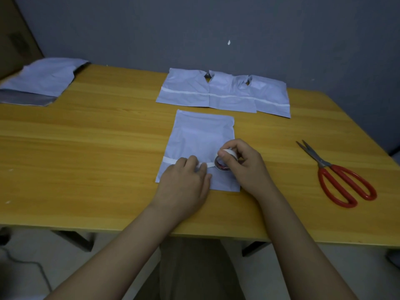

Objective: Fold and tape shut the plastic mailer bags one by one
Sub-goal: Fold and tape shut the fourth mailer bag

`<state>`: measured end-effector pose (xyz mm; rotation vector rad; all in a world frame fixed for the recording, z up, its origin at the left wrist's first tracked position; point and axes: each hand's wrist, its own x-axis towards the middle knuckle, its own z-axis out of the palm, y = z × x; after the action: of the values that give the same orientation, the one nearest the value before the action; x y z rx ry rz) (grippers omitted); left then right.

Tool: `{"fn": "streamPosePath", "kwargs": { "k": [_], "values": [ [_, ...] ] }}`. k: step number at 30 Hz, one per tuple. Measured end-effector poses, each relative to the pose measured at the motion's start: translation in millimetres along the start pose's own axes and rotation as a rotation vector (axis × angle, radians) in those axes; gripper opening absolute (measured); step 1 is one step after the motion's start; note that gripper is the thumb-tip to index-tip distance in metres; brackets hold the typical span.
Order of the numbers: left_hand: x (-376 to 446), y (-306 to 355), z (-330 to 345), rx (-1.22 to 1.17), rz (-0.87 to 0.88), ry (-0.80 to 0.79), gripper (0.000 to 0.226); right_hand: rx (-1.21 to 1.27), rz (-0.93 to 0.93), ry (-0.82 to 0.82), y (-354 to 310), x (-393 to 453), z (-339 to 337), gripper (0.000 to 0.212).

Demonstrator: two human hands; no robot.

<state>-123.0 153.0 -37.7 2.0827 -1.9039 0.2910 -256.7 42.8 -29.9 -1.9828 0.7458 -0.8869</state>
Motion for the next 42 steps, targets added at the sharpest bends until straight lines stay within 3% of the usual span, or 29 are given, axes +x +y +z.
{"fn": "streamPosePath", "kwargs": {
  "k": [8,14,31,37,42],
  "values": [
    [4.1,-0.4,3.1,-0.004,0.071,-0.011,0.048,0.005,-0.002,-0.001,1.1,-2.5,-3.3,0.012],
    [3.3,0.3,-3.1,-0.110,0.010,-0.065,0.062,0.012,-0.025,0.012,0.2,-1.8,-2.5,0.008],
    [5.0,2.7,0.5,-0.078,0.041,-0.012,0.044,0.009,0.016,0.004,2.3,-3.6,-4.5,0.014],
    [-2.0,0.3,3.5,-0.279,-0.034,-0.053,0.058,0.071,0.016,0.030,-2.4,-2.5,-3.5,0.010],
    [-4.5,1.8,1.6,-0.305,-0.061,-0.064,0.065,0.077,-0.004,0.024,-3.1,-0.9,-3.1,0.011]
  ]
}}
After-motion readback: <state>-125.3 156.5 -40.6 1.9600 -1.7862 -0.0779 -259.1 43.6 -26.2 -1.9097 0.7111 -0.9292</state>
